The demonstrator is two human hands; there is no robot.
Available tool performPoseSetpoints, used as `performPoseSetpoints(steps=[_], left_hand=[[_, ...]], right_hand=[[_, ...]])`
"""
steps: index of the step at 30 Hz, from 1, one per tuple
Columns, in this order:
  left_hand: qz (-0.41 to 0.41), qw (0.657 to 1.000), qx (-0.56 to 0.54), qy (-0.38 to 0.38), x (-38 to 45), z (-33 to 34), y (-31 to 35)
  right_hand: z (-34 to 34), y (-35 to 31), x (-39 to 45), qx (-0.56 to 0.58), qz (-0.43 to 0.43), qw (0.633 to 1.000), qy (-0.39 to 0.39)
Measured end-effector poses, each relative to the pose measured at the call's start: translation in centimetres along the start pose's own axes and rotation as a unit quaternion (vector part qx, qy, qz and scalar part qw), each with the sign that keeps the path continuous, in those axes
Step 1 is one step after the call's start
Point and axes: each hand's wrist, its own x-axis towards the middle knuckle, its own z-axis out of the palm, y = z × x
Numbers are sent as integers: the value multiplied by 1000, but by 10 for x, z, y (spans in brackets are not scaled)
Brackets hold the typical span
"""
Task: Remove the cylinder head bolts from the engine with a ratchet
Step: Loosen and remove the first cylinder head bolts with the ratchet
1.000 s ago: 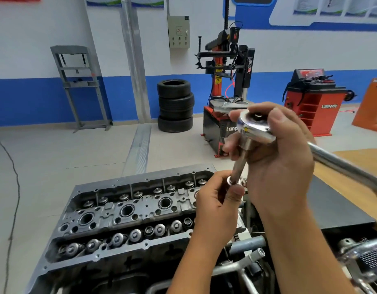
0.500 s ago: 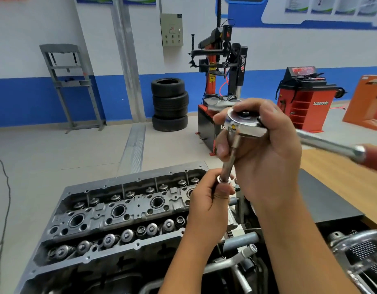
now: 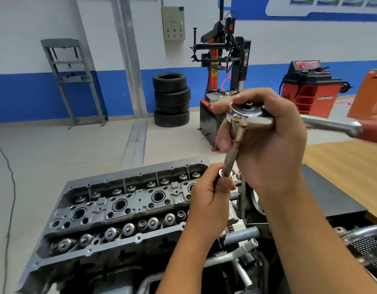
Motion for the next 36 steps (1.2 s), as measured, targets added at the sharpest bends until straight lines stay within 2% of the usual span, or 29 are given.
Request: performPoseSetpoints(steps=[2, 4, 5, 7, 9, 11, 13, 17, 19, 22, 24, 26, 28, 31, 33, 35, 36], left_hand=[[-3, 1000, -2, -2, 0, -1, 0], [-9, 1000, -13, -9, -2, -2, 1], [-11, 1000, -21, -14, -2, -2, 2], [-10, 999, -28, -22, -3, -2, 1], [0, 999, -32, -19, -2, -2, -2], [10, 999, -41, -15, -1, -2, -4], [19, 999, -44, -1, -1, -1, -5], [17, 999, -28, 7, -2, 2, -2], [10, 999, -32, 5, -3, 2, 0], [4, 999, -49, -8, -3, 1, 0], [3, 999, -47, -8, -2, 2, 2], [-4, 999, -50, 4, -2, 4, 5], [-2, 999, -49, 17, -2, 5, 7], [2, 999, -47, 24, -2, 4, 5], [0, 999, -48, 19, -2, 4, 4], [-3, 998, -57, 11, -3, 3, 6], [-2, 998, -61, 6, -3, 3, 6]], right_hand=[[-2, -1, -7, -88, -51, 995, 4], [-5, -5, -4, -124, -51, 991, -18], [-5, -7, 1, -100, -25, 994, -33], [-1, -9, 11, 18, 49, 997, -59], [1, -5, 18, 127, 107, 984, -67], [2, 0, 19, 145, 113, 980, -73], [6, 3, 10, 102, 68, 991, -58], [11, 4, -10, -68, -59, 995, 42], [11, 2, -9, -101, -52, 993, 30], [10, -7, 5, 19, 60, 998, -26], [5, -10, 13, 127, 127, 983, -40], [-2, -10, 15, 164, 146, 975, -36], [-1, -8, 11, 145, 125, 981, -34], [6, -2, -5, 31, 39, 999, 13], [8, 0, -12, -43, -19, 998, 38], [8, -3, -9, -78, -21, 997, 10], [7, -6, -4, -65, 10, 998, -18]])
